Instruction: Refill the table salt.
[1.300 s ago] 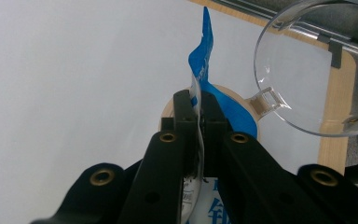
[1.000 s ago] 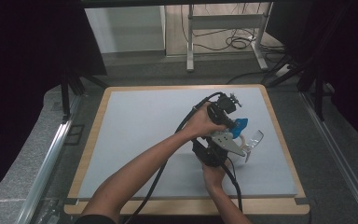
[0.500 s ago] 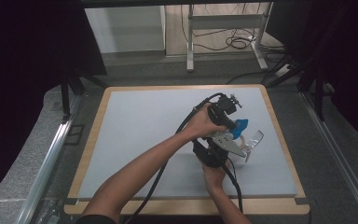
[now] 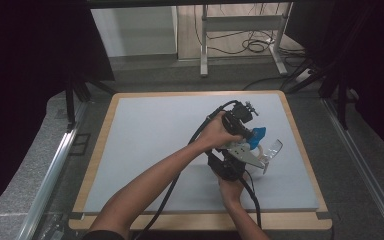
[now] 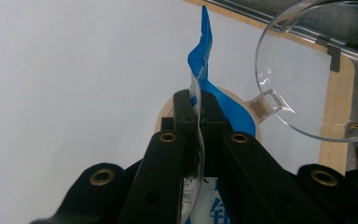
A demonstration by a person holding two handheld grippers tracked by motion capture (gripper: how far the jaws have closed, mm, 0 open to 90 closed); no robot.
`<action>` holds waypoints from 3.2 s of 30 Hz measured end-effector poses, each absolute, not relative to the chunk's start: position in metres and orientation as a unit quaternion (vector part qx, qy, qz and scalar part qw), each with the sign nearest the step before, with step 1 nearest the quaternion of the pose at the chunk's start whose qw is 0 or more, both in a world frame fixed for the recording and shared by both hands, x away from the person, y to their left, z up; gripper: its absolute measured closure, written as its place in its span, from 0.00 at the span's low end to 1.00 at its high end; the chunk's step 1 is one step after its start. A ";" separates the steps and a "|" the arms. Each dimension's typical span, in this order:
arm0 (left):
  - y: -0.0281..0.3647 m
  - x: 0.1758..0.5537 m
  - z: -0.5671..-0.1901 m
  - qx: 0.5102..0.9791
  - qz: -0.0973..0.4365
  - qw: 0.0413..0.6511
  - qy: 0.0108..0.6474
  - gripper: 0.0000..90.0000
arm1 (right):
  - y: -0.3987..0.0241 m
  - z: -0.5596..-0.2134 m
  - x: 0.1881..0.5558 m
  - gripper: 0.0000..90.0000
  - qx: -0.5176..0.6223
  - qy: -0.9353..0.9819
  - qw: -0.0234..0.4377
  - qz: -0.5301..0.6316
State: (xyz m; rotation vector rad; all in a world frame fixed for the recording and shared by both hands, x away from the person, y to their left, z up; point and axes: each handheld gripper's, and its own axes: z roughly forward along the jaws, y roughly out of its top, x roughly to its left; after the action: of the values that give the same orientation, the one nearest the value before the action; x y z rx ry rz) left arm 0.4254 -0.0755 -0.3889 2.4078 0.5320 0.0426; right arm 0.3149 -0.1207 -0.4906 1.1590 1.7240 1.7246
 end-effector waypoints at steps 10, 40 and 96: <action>-0.068 0.422 -0.387 0.915 0.013 0.347 0.204 0.99 | -0.121 -0.500 0.311 0.65 0.417 0.645 0.212 0.604; -0.042 0.416 -0.384 0.890 0.005 0.398 0.223 0.99 | -0.139 -0.518 0.310 0.60 0.440 0.690 0.198 0.540; -0.014 0.414 -0.391 0.857 -0.018 0.451 0.247 0.99 | -0.155 -0.519 0.301 0.54 0.452 0.685 0.206 0.532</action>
State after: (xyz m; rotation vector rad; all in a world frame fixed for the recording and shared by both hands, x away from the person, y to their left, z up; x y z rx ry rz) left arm 0.4145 -0.0141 -0.3910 2.1189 0.6114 -0.0447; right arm 0.3007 -0.1552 -0.5186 1.2595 1.9101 1.4839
